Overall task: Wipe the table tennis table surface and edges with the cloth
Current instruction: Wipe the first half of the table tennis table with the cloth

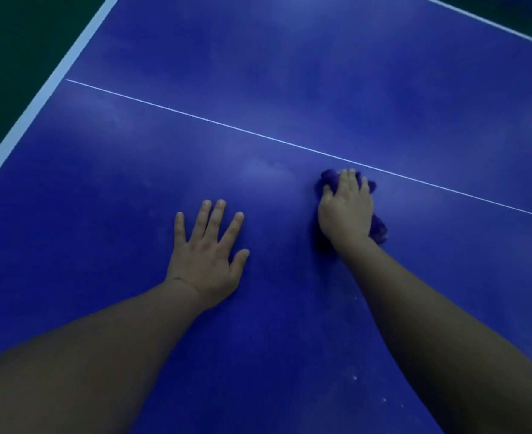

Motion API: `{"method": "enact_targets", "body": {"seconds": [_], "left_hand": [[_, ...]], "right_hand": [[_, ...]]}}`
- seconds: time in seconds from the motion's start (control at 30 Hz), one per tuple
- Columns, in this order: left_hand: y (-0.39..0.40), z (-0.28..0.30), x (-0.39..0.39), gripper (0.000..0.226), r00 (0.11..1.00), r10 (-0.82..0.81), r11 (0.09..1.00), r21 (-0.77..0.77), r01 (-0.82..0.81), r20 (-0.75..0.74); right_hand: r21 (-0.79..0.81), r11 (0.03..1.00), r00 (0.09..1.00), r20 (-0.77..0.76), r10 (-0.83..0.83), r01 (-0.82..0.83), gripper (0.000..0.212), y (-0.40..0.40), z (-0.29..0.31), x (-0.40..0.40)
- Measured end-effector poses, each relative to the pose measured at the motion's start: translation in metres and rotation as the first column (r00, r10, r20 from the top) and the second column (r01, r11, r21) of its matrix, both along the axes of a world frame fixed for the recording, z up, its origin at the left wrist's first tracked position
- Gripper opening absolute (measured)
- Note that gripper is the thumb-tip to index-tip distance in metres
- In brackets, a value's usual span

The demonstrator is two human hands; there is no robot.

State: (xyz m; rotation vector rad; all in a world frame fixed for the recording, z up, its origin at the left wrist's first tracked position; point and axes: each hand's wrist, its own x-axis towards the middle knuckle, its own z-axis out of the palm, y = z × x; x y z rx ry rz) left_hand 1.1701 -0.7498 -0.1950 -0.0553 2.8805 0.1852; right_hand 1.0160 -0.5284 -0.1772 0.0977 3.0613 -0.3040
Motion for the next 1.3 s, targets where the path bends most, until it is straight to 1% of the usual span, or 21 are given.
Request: {"method": "enact_targets", "body": {"seconds": [0.07,0.17,0.23,0.33,0.4,0.47,0.53,0.6,0.67,0.73,0.8,0.87,0.9,0.93,0.97,1.0,1.07,1.13,1.23,1.3], "left_hand": [[0.005,0.006,-0.003,0.076,0.999,0.03,0.999,0.014,-0.031,0.016],[0.032,0.013,-0.012,0.078,0.99,0.137,0.989,0.058,-0.136,-0.019],[0.059,0.01,-0.014,0.077,0.992,0.12,0.992,0.052,-0.119,-0.028],[0.08,-0.002,-0.01,0.074,0.998,0.045,0.999,-0.002,-0.045,-0.041],[0.08,-0.007,-0.01,0.072,0.996,0.05,0.999,-0.013,-0.051,-0.079],[0.078,-0.007,-0.008,0.071,0.996,0.046,0.999,-0.014,-0.047,-0.079],[0.078,-0.005,-0.01,0.071,0.996,0.045,0.999,-0.015,-0.046,-0.079],[0.078,-0.003,-0.01,0.071,0.995,0.054,0.998,-0.017,-0.056,-0.078],[0.078,-0.002,-0.009,0.071,0.996,0.055,0.998,-0.023,-0.057,-0.073],[0.078,-0.001,-0.009,0.071,0.996,0.052,0.998,-0.02,-0.054,-0.075],[0.078,0.0,-0.01,0.071,0.996,0.051,0.999,0.0,-0.052,-0.074],[0.078,0.002,-0.011,0.072,0.996,0.051,0.999,0.009,-0.05,-0.071],[0.078,0.003,-0.011,0.072,0.997,0.046,0.999,0.008,-0.045,-0.067],[0.077,0.003,-0.01,0.072,0.997,0.043,0.999,0.012,-0.042,-0.065],[0.077,0.004,-0.01,0.072,0.997,0.046,0.999,0.022,-0.045,-0.067],[0.077,0.005,-0.01,0.072,0.997,0.05,0.998,0.029,-0.048,-0.066],[0.077,0.004,-0.009,0.072,0.997,0.048,0.999,0.018,-0.047,-0.056],[0.077,0.003,-0.009,0.071,0.997,0.05,0.999,0.007,-0.049,-0.054],[0.077,0.001,-0.009,0.071,0.997,0.049,0.999,0.004,-0.049,-0.055],[0.076,0.001,-0.009,0.071,0.997,0.049,0.999,0.013,-0.048,-0.06]], "right_hand": [[0.01,0.999,0.999,0.014,0.045,-0.045,0.06,-0.008,-0.002,0.014],[-0.015,0.982,0.982,0.019,0.19,-0.189,0.061,-0.035,-0.001,0.006],[-0.029,0.968,0.968,0.03,0.248,-0.248,0.06,-0.037,0.0,-0.01],[-0.034,0.974,0.975,0.018,0.223,-0.223,0.058,-0.003,0.002,-0.017],[-0.007,0.98,0.98,-0.021,0.197,-0.197,0.056,0.036,-0.001,-0.007],[-0.015,0.987,0.987,-0.03,0.161,-0.161,0.053,0.071,-0.002,-0.003],[-0.03,0.993,0.993,-0.033,0.11,-0.111,0.051,0.083,-0.001,-0.017],[-0.026,0.993,0.993,-0.038,0.116,-0.117,0.052,0.072,0.001,-0.041],[-0.021,0.978,0.977,-0.042,0.207,-0.208,0.054,0.052,0.0,-0.056],[-0.024,0.936,0.937,-0.021,0.349,-0.35,0.055,0.041,-0.001,-0.05],[-0.04,0.86,0.861,0.011,0.509,-0.508,0.055,0.053,0.001,-0.023],[-0.063,0.765,0.765,0.021,0.643,-0.641,0.057,0.08,0.006,0.01],[-0.072,0.73,0.73,0.036,0.683,-0.68,0.059,0.096,0.009,0.022],[-0.074,0.715,0.714,0.039,0.699,-0.696,0.059,0.112,0.012,0.027],[-0.075,0.727,0.728,0.024,0.685,-0.682,0.059,0.123,0.014,0.024],[-0.085,0.771,0.773,0.011,0.634,-0.631,0.058,0.13,0.014,0.015],[-0.126,0.874,0.88,0.004,0.474,-0.47,0.055,0.126,0.013,-0.013],[-0.146,0.913,0.923,-0.011,0.384,-0.382,0.051,0.104,0.009,-0.048],[-0.131,0.91,0.919,-0.041,0.391,-0.393,0.05,0.064,0.003,-0.072],[-0.136,0.858,0.868,-0.031,0.495,-0.495,0.05,0.058,0.005,-0.058]]}}
